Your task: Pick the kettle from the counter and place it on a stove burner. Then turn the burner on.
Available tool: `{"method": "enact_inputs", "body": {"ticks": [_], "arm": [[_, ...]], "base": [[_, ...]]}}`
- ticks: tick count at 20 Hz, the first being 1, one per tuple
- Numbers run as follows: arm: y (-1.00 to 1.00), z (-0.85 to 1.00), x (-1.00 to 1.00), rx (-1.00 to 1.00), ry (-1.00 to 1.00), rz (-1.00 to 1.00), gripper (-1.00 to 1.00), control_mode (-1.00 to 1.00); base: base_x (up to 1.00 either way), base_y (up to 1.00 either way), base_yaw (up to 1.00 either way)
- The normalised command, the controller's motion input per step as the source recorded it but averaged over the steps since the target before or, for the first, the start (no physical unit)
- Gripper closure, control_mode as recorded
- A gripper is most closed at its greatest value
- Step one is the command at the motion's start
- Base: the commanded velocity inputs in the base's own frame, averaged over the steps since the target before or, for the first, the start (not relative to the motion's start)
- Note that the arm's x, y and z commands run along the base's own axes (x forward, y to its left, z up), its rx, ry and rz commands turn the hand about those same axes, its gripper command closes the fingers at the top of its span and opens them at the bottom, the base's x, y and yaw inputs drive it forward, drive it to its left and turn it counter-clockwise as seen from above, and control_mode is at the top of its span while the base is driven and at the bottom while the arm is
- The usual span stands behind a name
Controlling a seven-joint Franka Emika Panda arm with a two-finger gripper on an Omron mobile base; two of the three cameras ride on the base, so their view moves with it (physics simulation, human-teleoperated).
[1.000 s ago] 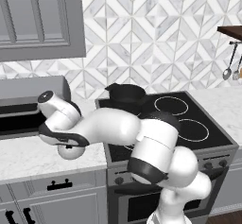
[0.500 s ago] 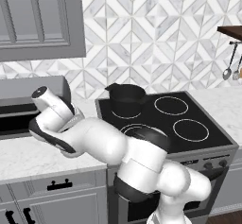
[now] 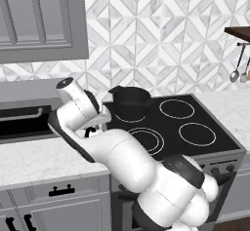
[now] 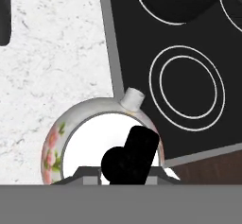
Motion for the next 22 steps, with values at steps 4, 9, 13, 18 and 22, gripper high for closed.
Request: {"method": "enact_inputs", "body": {"ticks": [4,9,13,18,22], "arm": [[-1.0,0.37,-0.18,0.15,0.0,-0.31,1.0,-1.0],[-1.0,0.31,-0.01,0.17,0.0,-0.32,1.0,-1.0],[-1.0,0.13,0.04,0.1,-0.01,-0.22,1.0,-1.0],[-1.0,0.03,0.07,0.03,-0.03,-0.19,1.0,-1.0],[-0.93,0.0,0.06,0.0,0.0,-0.19,1.0,-1.0]], "base": [[0.0,0.0,0.0],[0.0,0.0,0.0],[0.0,0.0,0.0],[0.0,0.0,0.0],[0.0,0.0,0.0]]}}
